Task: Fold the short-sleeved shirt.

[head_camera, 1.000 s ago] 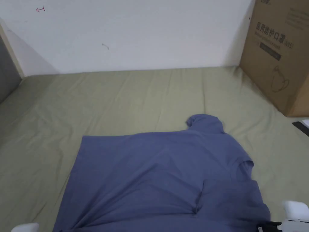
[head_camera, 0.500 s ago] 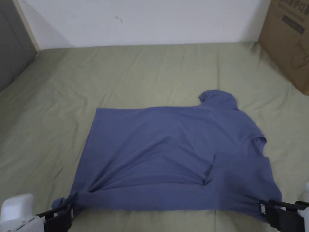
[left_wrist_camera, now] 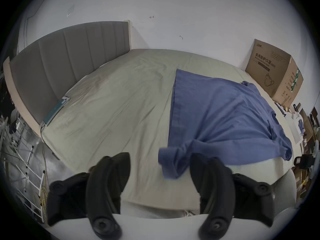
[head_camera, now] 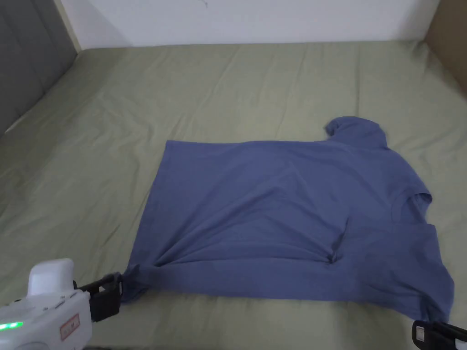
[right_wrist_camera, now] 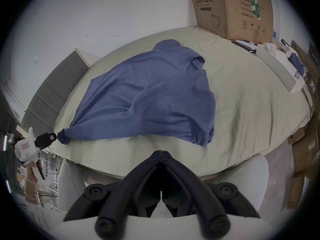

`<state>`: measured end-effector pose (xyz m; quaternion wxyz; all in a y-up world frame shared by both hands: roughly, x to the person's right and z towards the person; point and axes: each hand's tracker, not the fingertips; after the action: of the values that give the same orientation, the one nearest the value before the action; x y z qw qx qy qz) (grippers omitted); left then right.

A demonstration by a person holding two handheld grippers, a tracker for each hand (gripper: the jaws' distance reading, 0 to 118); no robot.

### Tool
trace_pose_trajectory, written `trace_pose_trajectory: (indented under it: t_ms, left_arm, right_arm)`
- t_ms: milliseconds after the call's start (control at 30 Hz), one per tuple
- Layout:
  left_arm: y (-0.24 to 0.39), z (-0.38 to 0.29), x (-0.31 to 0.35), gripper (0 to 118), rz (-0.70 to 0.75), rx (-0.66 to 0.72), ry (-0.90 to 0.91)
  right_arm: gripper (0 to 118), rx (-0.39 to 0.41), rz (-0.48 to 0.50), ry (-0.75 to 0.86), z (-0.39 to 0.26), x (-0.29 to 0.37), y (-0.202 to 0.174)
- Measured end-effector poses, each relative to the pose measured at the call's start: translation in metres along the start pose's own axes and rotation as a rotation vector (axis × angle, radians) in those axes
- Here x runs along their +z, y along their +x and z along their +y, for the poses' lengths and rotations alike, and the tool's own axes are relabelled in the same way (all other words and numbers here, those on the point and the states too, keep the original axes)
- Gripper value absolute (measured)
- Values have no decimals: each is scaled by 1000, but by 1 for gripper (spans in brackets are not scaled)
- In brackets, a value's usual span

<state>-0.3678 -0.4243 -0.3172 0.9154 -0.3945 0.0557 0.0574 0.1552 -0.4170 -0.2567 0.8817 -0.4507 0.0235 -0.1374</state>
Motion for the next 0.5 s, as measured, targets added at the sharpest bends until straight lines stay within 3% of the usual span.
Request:
trace_pose_trajectory:
  t_ms: [100,200,267,300,333,367,400,433,500]
  left_arm:
    - [0,7,-24,75,-28,31,-15]
    - [5,4,-35,73,-86,59,-70]
    - [11,1,-35,51,-80,48,-62]
    - [14,-1,-33,34,-73,35,-64]
    - [16,-1,-33,22,-56,22,-61]
    - [18,-1,-31,21,-56,19,-57]
    - [18,0,-30,20,-58,19,-56]
    - [16,1,-28,16,-66,22,-54]
    - [17,4,-24,14,-76,24,-54]
  right_arm:
    - [0,-17,-14,-3,4,-2,8]
    - [0,-84,-17,1,5,-1,18]
    - [1,-98,-37,7,6,0,24]
    - [15,-96,-49,4,8,1,26]
    - [51,-93,-65,6,9,2,27]
    - [85,-84,-73,6,10,1,29]
    - [104,-75,-78,8,12,-1,31]
    - [109,-65,-87,19,14,-1,33]
    - [108,-53,-97,32,23,-5,36]
